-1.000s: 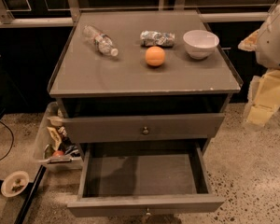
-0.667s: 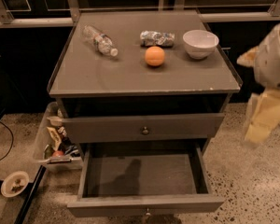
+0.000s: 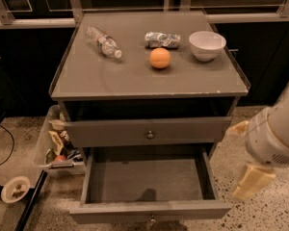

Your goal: Close middle drawer

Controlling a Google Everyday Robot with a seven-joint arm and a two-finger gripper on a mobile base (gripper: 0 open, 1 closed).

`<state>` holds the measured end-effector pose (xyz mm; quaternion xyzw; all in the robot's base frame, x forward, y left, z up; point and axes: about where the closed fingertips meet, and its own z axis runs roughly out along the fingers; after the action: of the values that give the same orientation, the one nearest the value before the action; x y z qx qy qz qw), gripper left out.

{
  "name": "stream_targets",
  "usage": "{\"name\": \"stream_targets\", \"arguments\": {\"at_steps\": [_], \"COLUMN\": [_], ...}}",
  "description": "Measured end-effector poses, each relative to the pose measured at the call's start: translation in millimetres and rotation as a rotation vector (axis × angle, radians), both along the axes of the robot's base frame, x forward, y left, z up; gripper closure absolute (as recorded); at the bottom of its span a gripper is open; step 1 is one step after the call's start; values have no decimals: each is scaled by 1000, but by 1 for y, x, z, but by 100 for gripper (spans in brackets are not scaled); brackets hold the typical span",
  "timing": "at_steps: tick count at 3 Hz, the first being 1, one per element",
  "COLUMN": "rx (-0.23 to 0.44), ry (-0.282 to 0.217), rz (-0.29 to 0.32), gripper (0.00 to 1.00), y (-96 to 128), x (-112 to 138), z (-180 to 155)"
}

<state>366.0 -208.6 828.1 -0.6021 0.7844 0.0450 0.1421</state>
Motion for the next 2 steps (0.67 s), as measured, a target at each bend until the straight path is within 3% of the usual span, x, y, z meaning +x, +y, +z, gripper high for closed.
{"name": "stream_targets", "arguments": {"at_steps": [1,2], "rx": [102,159], "ry": [28,86], "rz": [16,20], "gripper": [42,65], "y": [1,-6], "x": [-14,-12], "z": [-73,-125]}}
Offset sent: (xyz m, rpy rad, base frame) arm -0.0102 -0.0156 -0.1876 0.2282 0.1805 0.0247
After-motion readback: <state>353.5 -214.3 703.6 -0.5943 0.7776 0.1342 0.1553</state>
